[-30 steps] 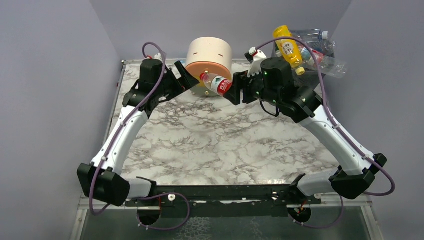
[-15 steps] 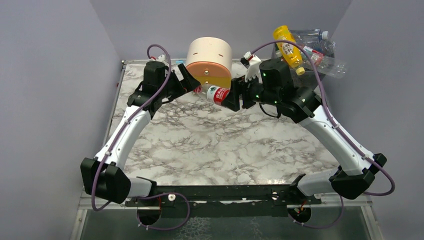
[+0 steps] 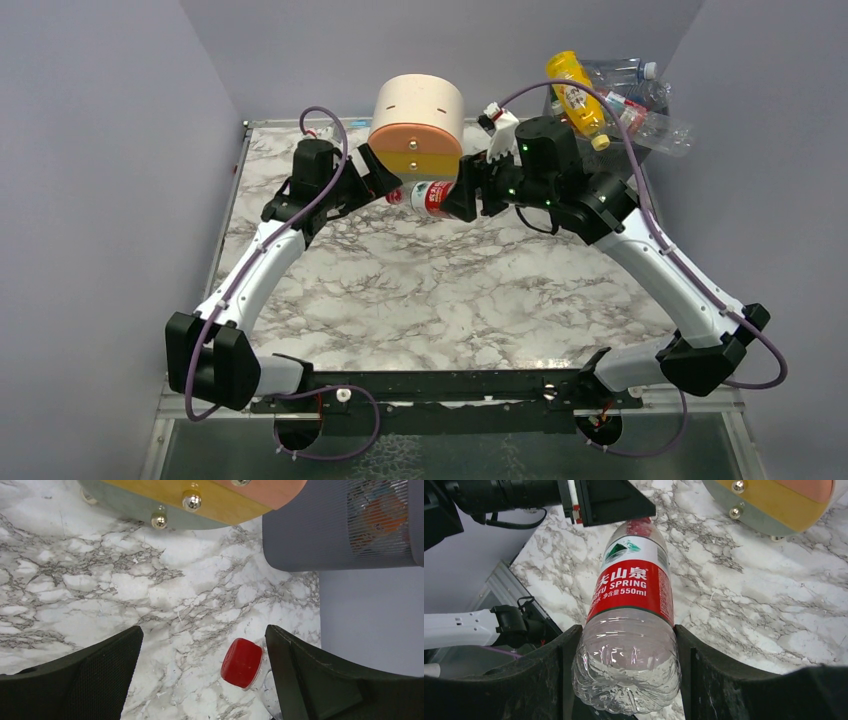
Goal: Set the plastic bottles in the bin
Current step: Place the plastic bottle in the trash bin.
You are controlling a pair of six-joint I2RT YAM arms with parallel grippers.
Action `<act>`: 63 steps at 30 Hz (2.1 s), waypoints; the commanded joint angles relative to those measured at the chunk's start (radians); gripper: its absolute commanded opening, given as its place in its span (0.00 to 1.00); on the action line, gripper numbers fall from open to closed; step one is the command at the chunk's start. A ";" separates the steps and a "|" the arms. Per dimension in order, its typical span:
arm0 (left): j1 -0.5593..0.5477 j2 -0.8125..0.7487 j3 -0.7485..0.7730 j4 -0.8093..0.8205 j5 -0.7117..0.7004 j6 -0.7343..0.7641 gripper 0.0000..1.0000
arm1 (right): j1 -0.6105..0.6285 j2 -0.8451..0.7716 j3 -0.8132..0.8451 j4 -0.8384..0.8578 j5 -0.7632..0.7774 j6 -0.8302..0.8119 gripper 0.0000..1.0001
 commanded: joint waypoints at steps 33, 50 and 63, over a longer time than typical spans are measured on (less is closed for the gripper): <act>0.129 -0.124 0.021 -0.026 0.223 0.083 0.99 | 0.002 -0.065 0.372 0.296 0.908 -0.338 0.58; 0.146 -0.074 -0.016 0.040 0.290 0.074 0.99 | -0.016 0.102 0.508 0.973 1.139 -1.004 0.57; 0.155 -0.125 -0.038 0.006 0.306 0.092 0.99 | -0.251 0.356 0.770 0.517 0.958 -0.675 0.55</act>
